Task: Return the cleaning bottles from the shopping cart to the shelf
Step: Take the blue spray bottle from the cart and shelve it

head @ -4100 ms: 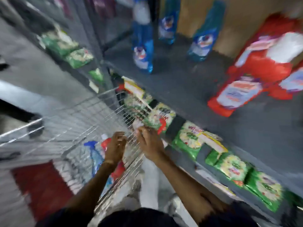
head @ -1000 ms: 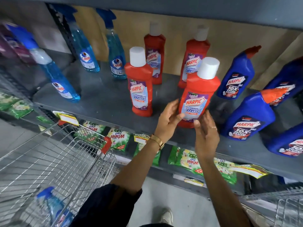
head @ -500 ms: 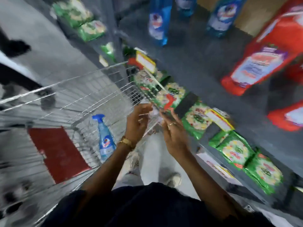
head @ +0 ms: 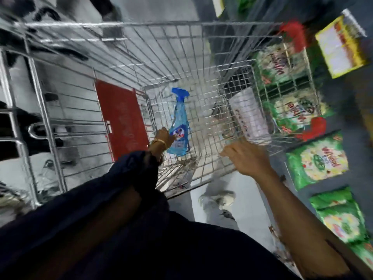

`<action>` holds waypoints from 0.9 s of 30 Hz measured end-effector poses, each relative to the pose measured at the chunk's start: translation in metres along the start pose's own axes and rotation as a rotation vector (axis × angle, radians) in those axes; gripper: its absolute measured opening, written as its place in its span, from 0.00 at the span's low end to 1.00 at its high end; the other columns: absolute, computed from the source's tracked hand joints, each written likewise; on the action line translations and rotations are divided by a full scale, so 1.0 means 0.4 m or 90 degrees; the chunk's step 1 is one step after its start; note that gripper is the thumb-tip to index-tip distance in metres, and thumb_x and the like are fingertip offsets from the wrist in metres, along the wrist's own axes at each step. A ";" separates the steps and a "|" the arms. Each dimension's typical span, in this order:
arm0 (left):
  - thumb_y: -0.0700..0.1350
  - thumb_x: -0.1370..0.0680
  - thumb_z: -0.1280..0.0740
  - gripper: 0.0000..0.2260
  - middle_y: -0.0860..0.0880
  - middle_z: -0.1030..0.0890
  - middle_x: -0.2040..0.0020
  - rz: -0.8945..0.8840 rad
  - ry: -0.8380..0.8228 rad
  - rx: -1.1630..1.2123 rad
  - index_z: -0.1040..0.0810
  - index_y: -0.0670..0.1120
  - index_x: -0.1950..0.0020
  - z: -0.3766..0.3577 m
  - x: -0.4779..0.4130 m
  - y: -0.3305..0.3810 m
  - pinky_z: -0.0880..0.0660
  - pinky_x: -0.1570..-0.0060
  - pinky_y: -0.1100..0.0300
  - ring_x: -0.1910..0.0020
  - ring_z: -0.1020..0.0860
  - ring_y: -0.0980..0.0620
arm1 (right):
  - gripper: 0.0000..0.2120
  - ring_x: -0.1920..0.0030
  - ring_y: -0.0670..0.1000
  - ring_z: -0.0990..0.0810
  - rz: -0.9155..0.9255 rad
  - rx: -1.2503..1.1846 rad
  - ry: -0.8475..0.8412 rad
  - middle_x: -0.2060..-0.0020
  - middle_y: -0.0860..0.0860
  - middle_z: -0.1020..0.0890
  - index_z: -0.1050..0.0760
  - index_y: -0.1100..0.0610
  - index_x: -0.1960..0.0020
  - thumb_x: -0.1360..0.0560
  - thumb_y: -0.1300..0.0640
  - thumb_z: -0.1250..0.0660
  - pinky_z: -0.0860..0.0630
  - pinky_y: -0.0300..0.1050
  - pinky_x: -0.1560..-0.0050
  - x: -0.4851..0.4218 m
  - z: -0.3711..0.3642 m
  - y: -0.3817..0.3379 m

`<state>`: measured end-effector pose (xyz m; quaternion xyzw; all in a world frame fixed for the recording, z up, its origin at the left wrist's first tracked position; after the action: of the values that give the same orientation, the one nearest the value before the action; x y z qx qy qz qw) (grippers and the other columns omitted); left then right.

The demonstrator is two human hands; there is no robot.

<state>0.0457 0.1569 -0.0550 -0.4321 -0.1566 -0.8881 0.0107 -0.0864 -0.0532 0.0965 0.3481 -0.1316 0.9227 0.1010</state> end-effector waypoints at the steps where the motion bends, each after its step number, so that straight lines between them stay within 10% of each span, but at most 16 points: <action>1: 0.46 0.21 0.36 0.23 0.30 0.29 0.34 0.013 -0.001 0.025 0.34 0.30 0.34 -0.007 -0.015 -0.002 0.33 0.41 0.48 0.36 0.29 0.35 | 0.19 0.44 0.61 0.23 0.013 0.018 0.008 0.44 0.57 0.20 0.23 0.54 0.43 0.20 0.52 0.51 0.27 0.53 0.46 -0.002 -0.001 -0.003; 16: 0.42 0.31 0.25 0.25 0.37 0.22 0.39 0.079 -0.110 0.214 0.28 0.36 0.38 -0.078 -0.052 0.025 0.24 0.46 0.52 0.45 0.21 0.41 | 0.22 0.50 0.61 0.20 -0.031 0.001 0.088 0.48 0.56 0.17 0.21 0.53 0.47 0.20 0.46 0.51 0.38 0.47 0.58 -0.011 -0.007 0.006; 22: 0.36 0.29 0.27 0.18 0.35 0.22 0.40 -0.033 -0.117 0.358 0.29 0.37 0.42 -0.030 0.062 0.119 0.23 0.42 0.44 0.43 0.21 0.37 | 0.18 0.69 0.58 0.18 -0.024 -0.158 0.401 0.67 0.54 0.15 0.18 0.52 0.52 0.21 0.48 0.46 0.38 0.40 0.69 0.046 0.036 -0.016; 27: 0.31 0.27 0.31 0.12 0.38 0.22 0.44 -0.215 -0.126 0.520 0.28 0.39 0.46 0.078 0.225 0.255 0.22 0.49 0.51 0.47 0.21 0.40 | 0.25 0.41 0.53 0.21 -0.041 -0.374 0.358 0.37 0.53 0.20 0.35 0.48 0.28 0.22 0.41 0.46 0.26 0.45 0.46 0.039 0.030 -0.005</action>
<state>0.0288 0.0794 0.0599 -0.4435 -0.5630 -0.6971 0.0201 -0.0899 -0.0536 0.1159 0.0429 -0.3460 0.9013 0.2572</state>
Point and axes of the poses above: each hand's wrist, its own x-axis away from the middle knuckle, its own z-axis out of the back of the hand, y = z × x, the point moved 4 cm from there along -x, towards the middle knuckle
